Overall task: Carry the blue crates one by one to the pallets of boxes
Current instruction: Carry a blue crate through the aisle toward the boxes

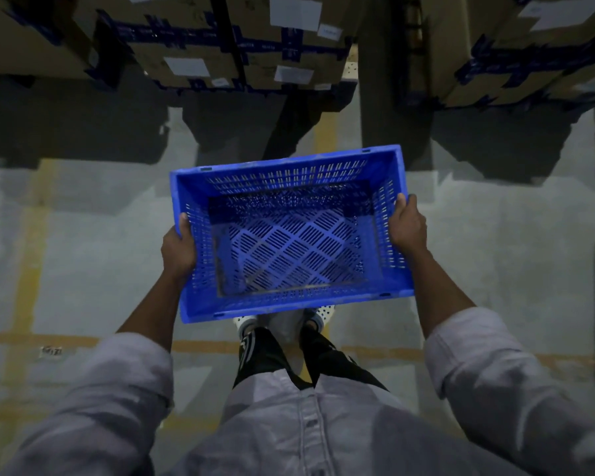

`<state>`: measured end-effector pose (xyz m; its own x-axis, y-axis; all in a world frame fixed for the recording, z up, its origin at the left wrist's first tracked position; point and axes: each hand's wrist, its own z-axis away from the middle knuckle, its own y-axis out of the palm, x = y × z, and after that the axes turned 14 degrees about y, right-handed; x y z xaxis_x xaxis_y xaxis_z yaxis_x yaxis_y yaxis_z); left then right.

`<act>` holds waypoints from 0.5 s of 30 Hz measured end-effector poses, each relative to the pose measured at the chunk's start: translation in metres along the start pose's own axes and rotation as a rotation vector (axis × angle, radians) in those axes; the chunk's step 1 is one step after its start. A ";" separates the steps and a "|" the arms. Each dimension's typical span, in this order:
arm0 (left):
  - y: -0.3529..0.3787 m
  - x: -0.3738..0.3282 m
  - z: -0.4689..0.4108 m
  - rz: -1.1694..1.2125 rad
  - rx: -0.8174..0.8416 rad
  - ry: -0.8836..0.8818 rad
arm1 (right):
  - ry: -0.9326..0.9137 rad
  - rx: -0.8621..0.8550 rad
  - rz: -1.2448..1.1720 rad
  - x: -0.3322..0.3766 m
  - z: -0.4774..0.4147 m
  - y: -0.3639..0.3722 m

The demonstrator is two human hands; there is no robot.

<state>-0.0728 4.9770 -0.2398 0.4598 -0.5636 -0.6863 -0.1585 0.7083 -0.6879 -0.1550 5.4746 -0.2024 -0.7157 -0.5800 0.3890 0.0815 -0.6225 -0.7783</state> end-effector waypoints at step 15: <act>0.000 0.031 0.038 0.009 -0.011 -0.063 | -0.038 -0.013 0.077 -0.021 0.014 0.001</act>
<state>-0.0260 4.9759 -0.2524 0.5125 -0.5289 -0.6765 -0.1728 0.7082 -0.6845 -0.1296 5.4787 -0.2048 -0.6811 -0.6454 0.3458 0.1261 -0.5686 -0.8129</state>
